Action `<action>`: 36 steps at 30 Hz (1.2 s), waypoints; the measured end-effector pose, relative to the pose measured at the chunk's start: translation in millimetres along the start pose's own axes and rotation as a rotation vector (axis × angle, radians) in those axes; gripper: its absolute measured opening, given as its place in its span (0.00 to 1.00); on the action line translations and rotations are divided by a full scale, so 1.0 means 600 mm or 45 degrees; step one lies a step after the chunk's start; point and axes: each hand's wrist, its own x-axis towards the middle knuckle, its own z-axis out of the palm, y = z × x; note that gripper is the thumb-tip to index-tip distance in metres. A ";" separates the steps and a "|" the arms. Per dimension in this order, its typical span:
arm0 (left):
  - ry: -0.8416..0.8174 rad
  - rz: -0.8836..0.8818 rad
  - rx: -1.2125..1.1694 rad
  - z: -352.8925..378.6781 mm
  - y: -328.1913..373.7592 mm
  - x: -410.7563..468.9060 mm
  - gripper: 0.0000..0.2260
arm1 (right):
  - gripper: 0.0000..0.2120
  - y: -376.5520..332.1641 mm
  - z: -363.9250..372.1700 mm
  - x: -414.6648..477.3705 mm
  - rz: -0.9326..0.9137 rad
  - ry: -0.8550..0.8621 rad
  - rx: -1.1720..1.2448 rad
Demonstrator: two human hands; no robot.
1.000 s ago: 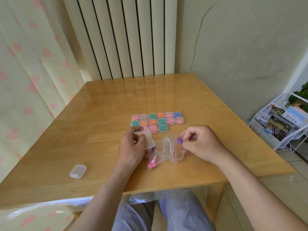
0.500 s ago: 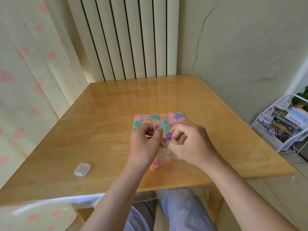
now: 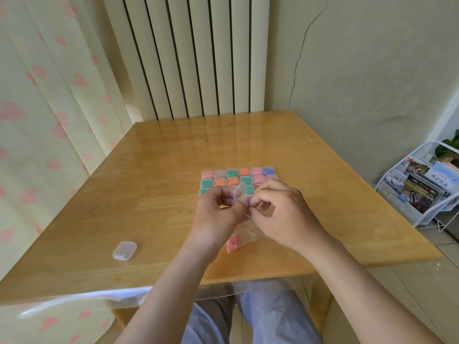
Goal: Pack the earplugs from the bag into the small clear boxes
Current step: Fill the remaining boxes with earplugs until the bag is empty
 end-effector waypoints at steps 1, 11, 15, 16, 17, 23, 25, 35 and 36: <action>0.028 0.000 0.007 -0.003 0.000 0.003 0.09 | 0.02 -0.001 -0.002 0.000 0.010 0.005 0.033; 0.265 -0.125 -0.014 -0.046 -0.020 0.032 0.05 | 0.13 0.037 -0.032 -0.016 0.433 0.028 -0.021; 0.261 -0.172 0.001 -0.041 -0.033 0.033 0.05 | 0.14 0.039 -0.021 -0.017 0.565 0.022 0.034; 0.251 -0.181 -0.003 -0.039 -0.035 0.033 0.05 | 0.14 0.039 -0.018 -0.016 0.598 0.007 0.078; 0.240 -0.190 -0.008 -0.038 -0.036 0.033 0.06 | 0.14 0.040 -0.014 -0.014 0.630 -0.006 0.140; 0.204 -0.257 -0.095 -0.038 -0.036 0.032 0.05 | 0.13 0.032 0.012 -0.006 0.770 -0.027 0.393; 0.197 -0.283 -0.161 -0.037 -0.036 0.032 0.06 | 0.10 0.027 0.023 -0.004 0.776 -0.058 0.427; 0.221 -0.305 -0.269 -0.038 -0.043 0.036 0.08 | 0.14 0.023 0.036 0.008 0.733 -0.368 0.258; 0.230 -0.308 -0.267 -0.038 -0.044 0.037 0.07 | 0.11 0.023 0.036 0.010 0.739 -0.393 0.244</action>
